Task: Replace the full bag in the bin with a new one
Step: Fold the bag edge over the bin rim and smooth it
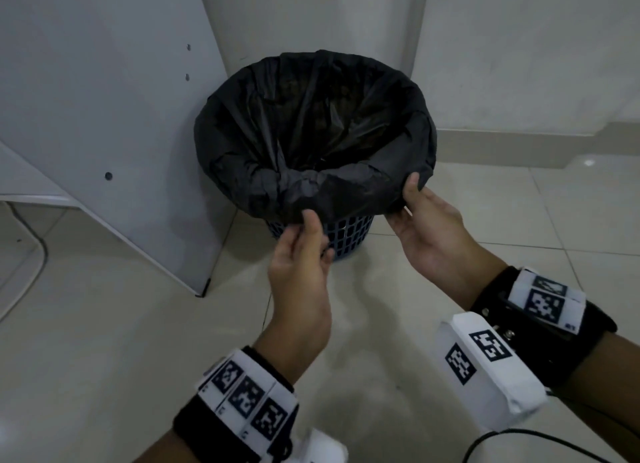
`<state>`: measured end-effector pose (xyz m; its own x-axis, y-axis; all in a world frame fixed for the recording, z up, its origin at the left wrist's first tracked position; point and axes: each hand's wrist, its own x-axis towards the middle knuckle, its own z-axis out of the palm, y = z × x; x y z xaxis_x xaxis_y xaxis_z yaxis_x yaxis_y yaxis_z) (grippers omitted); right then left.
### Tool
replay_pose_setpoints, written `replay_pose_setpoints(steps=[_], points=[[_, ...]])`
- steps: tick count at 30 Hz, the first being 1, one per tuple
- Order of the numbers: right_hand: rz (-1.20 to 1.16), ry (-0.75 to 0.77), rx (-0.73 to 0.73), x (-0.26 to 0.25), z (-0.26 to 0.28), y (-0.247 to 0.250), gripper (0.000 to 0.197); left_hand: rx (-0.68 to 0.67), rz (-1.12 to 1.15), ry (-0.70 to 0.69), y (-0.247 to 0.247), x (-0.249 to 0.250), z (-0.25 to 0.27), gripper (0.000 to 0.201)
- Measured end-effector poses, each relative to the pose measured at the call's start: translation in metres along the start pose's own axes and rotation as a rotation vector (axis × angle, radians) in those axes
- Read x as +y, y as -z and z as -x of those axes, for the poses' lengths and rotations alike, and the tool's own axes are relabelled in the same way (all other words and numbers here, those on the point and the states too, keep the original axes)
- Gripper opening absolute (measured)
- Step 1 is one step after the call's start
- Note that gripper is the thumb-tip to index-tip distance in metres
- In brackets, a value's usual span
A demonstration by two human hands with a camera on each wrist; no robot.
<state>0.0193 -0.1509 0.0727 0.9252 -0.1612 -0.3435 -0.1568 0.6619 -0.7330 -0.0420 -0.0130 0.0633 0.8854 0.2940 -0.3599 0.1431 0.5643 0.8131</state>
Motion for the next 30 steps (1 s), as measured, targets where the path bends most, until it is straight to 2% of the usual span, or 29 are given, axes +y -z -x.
replay_pose_setpoints(steps=[5,10,16,22,30], points=[[-0.025,-0.008,-0.012,0.001,-0.004,0.000,0.030,-0.048,0.031,0.050,-0.015,-0.009,-0.002,0.043],[-0.051,-0.029,-0.046,-0.002,-0.006,0.000,0.029,-0.015,0.094,0.042,-0.024,-0.005,-0.010,0.035],[-0.080,-0.063,-0.072,-0.004,-0.012,0.005,0.034,-0.028,0.094,0.075,-0.022,-0.003,-0.014,0.016],[-0.166,-0.107,-0.158,-0.004,-0.018,0.002,0.036,-0.054,0.103,0.103,-0.019,0.003,-0.016,0.018],[-0.200,-0.097,-0.162,-0.007,-0.021,-0.003,0.038,-0.050,0.050,0.141,-0.024,0.011,-0.023,0.017]])
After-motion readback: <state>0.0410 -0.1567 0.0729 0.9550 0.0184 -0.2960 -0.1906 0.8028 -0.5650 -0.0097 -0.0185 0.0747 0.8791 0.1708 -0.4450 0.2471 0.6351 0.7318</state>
